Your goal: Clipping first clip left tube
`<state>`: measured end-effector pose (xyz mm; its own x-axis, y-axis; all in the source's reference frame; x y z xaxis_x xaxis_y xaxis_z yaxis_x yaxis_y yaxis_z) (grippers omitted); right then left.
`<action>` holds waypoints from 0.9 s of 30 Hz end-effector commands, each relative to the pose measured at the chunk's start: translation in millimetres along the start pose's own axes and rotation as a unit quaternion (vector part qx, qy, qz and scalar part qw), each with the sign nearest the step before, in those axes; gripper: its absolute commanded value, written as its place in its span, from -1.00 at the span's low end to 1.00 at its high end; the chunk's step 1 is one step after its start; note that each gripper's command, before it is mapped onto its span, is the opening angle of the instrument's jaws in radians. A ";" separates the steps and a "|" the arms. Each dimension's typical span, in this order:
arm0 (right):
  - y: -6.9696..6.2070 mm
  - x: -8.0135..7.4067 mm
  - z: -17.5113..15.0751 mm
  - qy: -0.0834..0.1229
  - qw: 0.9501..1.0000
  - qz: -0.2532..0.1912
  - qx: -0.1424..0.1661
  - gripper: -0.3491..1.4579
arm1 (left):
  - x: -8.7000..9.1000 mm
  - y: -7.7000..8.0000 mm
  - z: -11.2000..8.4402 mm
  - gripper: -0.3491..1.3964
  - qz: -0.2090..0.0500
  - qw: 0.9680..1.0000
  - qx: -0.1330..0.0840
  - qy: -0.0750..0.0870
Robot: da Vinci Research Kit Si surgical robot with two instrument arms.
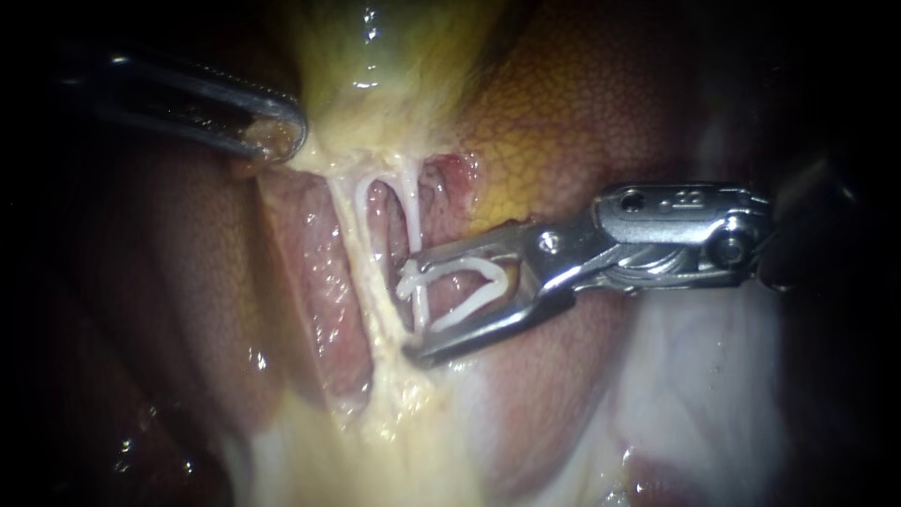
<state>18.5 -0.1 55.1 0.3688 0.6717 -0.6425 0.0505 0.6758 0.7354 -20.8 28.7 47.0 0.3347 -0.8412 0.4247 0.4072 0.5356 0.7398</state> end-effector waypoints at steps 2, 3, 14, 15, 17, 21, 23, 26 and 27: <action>0.4 -0.3 0.1 0.000 1.000 -0.001 0.000 -0.13 | 0.0 0.0 0.0 -1.00 0.000 1.000 0.000 0.000; 0.6 -0.5 0.1 -0.001 1.000 -0.001 0.000 -0.13 | 0.0 0.0 0.0 -1.00 0.000 1.000 0.000 0.000; 3.0 -2.3 0.9 -0.004 1.000 -0.007 0.002 -0.11 | 0.0 0.0 0.2 -1.00 0.000 1.000 -0.001 0.000; 3.2 -2.4 1.0 -0.004 1.000 -0.007 0.004 -0.11 | 0.1 0.0 0.2 -1.00 0.000 1.000 -0.001 0.000; 3.4 -2.4 1.1 -0.005 1.000 -0.009 0.007 -0.11 | 0.1 0.0 0.2 -1.00 0.000 1.000 -0.001 0.000; 3.6 -2.3 1.3 0.005 0.999 -0.017 0.028 -0.10 | 0.1 0.0 0.3 -1.00 0.000 1.000 -0.001 0.000; 3.6 -2.1 1.6 0.016 0.999 -0.012 0.043 -0.09 | 0.1 0.0 0.4 -1.00 0.000 1.000 -0.001 0.000; 3.6 -1.9 2.0 0.027 0.998 -0.015 0.063 -0.09 | 0.1 0.0 0.4 -1.00 0.000 1.000 -0.001 -0.001; 3.7 -1.9 2.2 0.028 0.997 -0.017 0.068 -0.09 | 0.1 0.0 0.4 -1.00 0.000 1.000 -0.001 -0.001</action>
<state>20.1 0.4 59.5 0.3092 0.6677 -0.6772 0.1982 0.6512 0.7326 -21.1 28.5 47.2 0.3338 -0.8411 0.4256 0.4092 0.5360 0.7384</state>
